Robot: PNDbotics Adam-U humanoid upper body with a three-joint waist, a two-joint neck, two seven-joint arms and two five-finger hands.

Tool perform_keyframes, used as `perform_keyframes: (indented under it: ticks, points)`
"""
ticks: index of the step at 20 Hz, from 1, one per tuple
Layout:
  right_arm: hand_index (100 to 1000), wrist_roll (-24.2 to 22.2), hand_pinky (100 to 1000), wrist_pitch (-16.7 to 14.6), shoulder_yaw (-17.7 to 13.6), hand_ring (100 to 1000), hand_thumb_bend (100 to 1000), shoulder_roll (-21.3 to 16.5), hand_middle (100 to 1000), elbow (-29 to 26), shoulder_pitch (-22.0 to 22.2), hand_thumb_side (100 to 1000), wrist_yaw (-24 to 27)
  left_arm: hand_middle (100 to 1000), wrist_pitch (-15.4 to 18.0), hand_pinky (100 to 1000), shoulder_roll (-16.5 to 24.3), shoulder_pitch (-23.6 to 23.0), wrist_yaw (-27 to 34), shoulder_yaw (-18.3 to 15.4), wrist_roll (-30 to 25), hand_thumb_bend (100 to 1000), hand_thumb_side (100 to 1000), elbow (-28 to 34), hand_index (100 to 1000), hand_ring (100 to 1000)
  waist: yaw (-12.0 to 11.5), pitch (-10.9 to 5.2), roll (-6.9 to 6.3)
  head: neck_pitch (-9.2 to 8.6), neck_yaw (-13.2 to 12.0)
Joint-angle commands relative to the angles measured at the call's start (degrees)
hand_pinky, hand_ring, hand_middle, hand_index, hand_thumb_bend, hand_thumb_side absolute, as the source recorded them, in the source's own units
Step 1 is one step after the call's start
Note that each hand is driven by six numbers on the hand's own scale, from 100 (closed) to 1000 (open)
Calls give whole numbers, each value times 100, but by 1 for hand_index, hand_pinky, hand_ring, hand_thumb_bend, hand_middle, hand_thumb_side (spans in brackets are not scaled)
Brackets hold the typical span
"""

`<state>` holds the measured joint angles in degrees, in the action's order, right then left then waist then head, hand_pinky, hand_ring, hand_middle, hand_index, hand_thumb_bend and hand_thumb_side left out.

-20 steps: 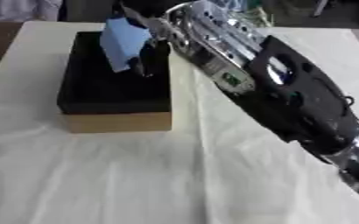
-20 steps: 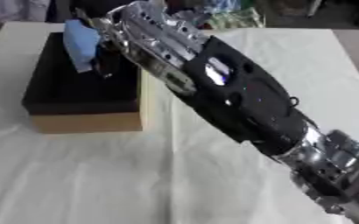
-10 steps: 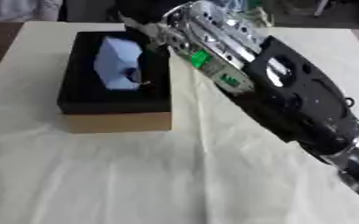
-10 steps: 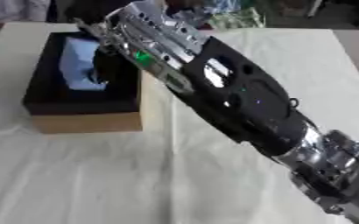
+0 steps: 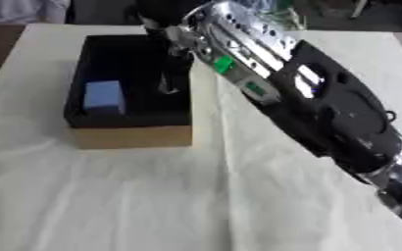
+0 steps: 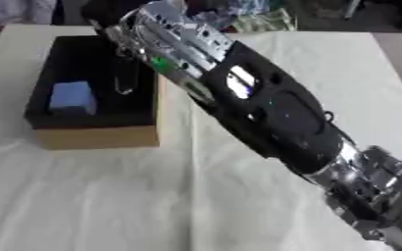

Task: Pick up objects on the table and place them in the box.

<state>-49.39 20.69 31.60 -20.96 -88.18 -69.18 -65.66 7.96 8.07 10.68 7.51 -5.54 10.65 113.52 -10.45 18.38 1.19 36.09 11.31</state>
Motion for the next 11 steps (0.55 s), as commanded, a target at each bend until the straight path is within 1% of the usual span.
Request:
perform_keyframes:
  ticks: [1,2,4,5,8,11]
  points:
    - [954,-257,927,347,-252,937,358,-146,892,-430,-67,183,-30,692,-18,1000,52,57,3,-7,0,100,659,107,865,601,17,-97,-36,-63,1]
    - [950,-256,926,382,-333,935,339,-208,890,-601,-51,175,-14,692,-16,1000,55,56,0,-12,5,100,659,107,865,601,25,-99,-39,-59,-6]
    - [920,-203,919,494,-538,921,208,-375,873,-1019,5,103,1,692,-12,1000,60,51,-5,-20,17,100,659,107,865,601,43,-105,-45,-45,-31]
    - [894,-153,912,582,-650,909,106,-468,853,-1240,43,100,-4,692,-10,1000,63,50,-7,-22,22,100,658,107,865,601,53,-108,-48,-39,-43]
    - [856,134,901,979,-985,893,100,-777,808,-1904,218,100,2,692,-5,1000,71,48,-15,-28,32,100,658,107,865,601,84,-117,-53,-23,-77]
    - [828,430,891,1337,-1249,880,100,-1088,771,-2464,448,100,189,692,-6,1000,76,46,-24,-33,38,100,658,107,865,602,110,-121,-58,-28,-108]
